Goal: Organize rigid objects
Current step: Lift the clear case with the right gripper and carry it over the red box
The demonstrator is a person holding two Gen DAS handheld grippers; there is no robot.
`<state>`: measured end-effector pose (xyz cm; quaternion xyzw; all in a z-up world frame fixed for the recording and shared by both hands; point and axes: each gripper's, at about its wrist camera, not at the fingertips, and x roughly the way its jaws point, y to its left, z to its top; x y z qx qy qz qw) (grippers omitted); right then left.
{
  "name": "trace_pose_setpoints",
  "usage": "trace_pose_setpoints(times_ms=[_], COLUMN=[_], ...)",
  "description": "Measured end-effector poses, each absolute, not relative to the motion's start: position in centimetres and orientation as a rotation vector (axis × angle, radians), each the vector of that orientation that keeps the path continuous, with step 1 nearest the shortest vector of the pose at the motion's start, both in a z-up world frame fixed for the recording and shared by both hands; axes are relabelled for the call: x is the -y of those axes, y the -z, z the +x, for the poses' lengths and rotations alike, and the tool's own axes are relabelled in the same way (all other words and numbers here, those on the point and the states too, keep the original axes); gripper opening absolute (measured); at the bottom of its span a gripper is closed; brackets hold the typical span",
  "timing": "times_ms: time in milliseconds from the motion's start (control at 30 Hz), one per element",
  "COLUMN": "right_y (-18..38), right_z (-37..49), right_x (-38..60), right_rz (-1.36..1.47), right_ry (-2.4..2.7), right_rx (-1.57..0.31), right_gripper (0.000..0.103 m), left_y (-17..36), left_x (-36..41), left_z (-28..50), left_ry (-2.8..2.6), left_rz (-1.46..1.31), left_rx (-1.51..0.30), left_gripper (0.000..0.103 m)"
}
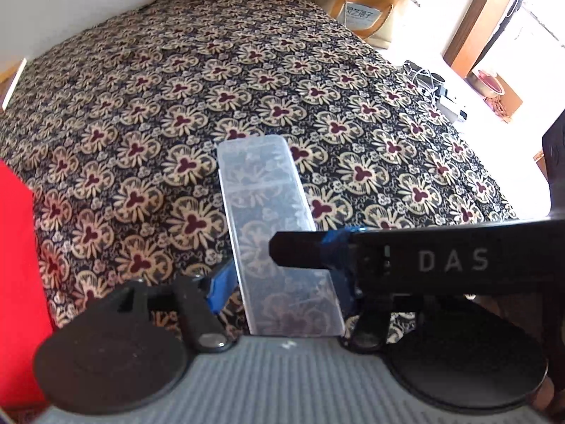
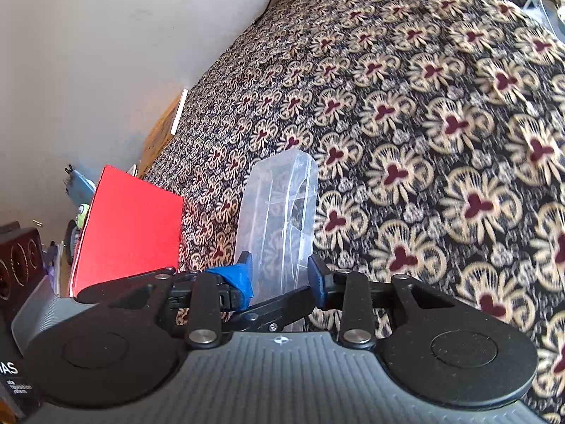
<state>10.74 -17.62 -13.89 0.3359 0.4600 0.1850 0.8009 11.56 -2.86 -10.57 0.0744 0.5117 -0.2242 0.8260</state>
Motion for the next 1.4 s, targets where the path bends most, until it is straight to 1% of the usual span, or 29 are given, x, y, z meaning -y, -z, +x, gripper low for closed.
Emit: trace_pose_setpoints(times_ms=[333, 633, 933, 1133, 1233, 1400], right_y=[13.2, 9.2, 3.8, 1.2, 0.7, 1.0], right_z=[5.5, 5.4, 6.7, 8.0, 8.8, 10.0], right_x=[19.2, 16.5, 11.1, 5.1, 2.0, -2.0], right_rz=[0.736, 0.681, 0.585, 0.550, 0.522, 0.501], right_ry=[-0.417, -0.495, -0.591, -0.637, -0.642, -0.632], right_rx=[-0.996, -0.915, -0.804, -0.738, -0.724, -0.719], right_gripper=[0.017, 0.016, 0.016, 0.016, 0.016, 0.016], left_y=[9.8, 6.1, 0.8, -2.4, -3.2, -3.0], left_x=[3.6, 1.4, -5.0, -11.1, -14.4, -18.6], left_z=[6.7, 4.9, 4.7, 5.1, 5.7, 6.8], left_ry=[0.493, 0.436, 0.376, 0.353, 0.347, 0.335], left_rz=[0.193, 0.157, 0.080, 0.070, 0.050, 0.045], left_rx=[-1.072, -0.980, -0.853, -0.781, -0.763, -0.760], left_gripper=[0.054, 0.054, 0.054, 0.054, 0.054, 0.054])
